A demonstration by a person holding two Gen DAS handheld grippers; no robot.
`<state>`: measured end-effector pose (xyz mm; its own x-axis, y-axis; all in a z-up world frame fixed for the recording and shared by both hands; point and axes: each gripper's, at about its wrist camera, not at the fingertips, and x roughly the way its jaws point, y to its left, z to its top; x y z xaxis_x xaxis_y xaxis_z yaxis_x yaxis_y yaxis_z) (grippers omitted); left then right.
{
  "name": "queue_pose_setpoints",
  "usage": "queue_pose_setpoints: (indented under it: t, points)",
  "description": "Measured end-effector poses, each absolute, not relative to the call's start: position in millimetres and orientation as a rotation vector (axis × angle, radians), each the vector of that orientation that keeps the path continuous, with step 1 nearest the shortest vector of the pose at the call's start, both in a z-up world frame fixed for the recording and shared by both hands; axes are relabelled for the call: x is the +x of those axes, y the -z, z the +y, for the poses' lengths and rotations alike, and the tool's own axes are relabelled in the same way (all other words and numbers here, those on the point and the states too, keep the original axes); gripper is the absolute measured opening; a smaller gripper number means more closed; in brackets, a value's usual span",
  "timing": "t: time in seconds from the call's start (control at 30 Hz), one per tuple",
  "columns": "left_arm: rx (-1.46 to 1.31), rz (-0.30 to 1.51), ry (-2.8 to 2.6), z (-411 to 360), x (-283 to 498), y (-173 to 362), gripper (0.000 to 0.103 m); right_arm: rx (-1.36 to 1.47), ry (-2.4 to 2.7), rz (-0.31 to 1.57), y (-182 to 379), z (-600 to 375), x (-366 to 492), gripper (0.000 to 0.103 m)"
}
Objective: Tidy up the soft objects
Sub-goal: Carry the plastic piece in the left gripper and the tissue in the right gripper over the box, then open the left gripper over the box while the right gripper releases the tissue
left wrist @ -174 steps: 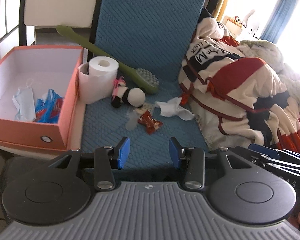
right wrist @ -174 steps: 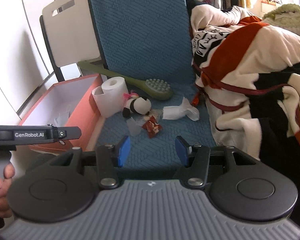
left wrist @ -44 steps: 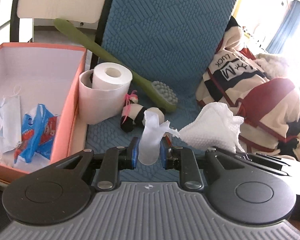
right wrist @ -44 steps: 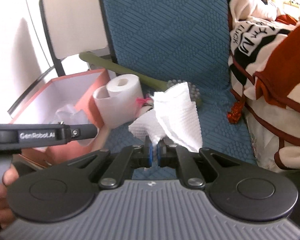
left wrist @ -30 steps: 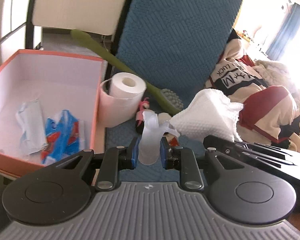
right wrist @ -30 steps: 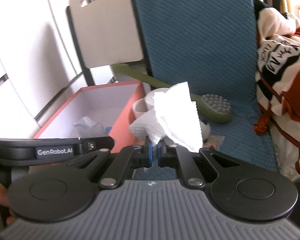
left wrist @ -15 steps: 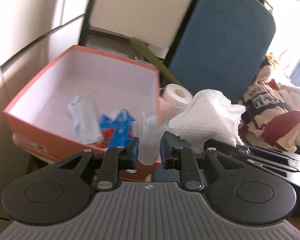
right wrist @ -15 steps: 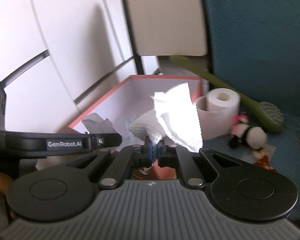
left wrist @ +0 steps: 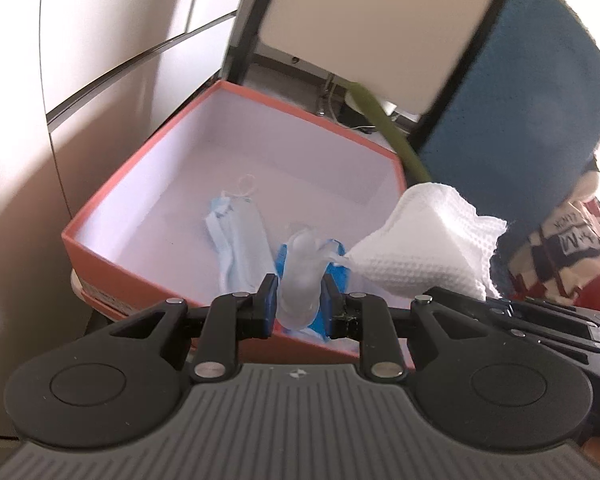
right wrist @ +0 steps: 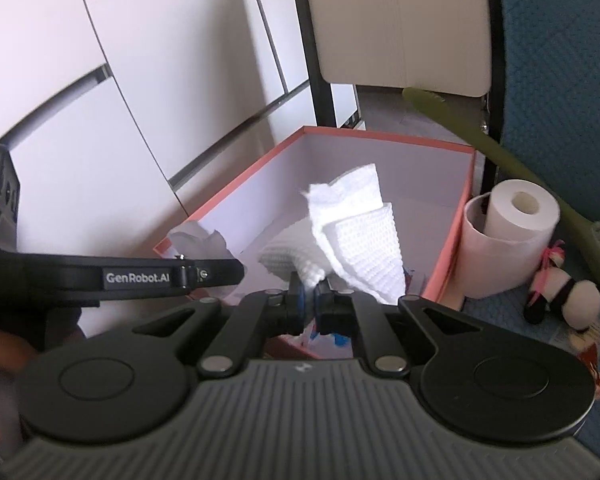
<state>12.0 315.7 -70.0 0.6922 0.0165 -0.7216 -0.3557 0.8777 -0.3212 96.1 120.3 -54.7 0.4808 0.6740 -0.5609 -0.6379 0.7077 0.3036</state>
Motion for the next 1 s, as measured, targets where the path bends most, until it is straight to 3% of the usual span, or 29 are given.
queue_pose_setpoints:
  t: [0.8,0.9,0.97,1.0]
  points:
    - [-0.491,0.91,-0.256,379.5,69.4,139.8,0.027,0.011,-0.766,0.838,103.7,186.1,170.8,0.011]
    - [-0.499,0.901,-0.26,382.1,66.5,136.8,0.036,0.021,-0.754,0.853,103.5,184.7,172.3,0.012]
    - [-0.506,0.899,-0.251,382.3,64.4,133.8,0.052,0.031,-0.762,0.864,102.8,183.7,172.7,0.018]
    - [-0.497,0.896,-0.256,381.0,63.8,131.0,0.052,0.033,-0.764,0.869,101.9,182.9,171.6,0.032]
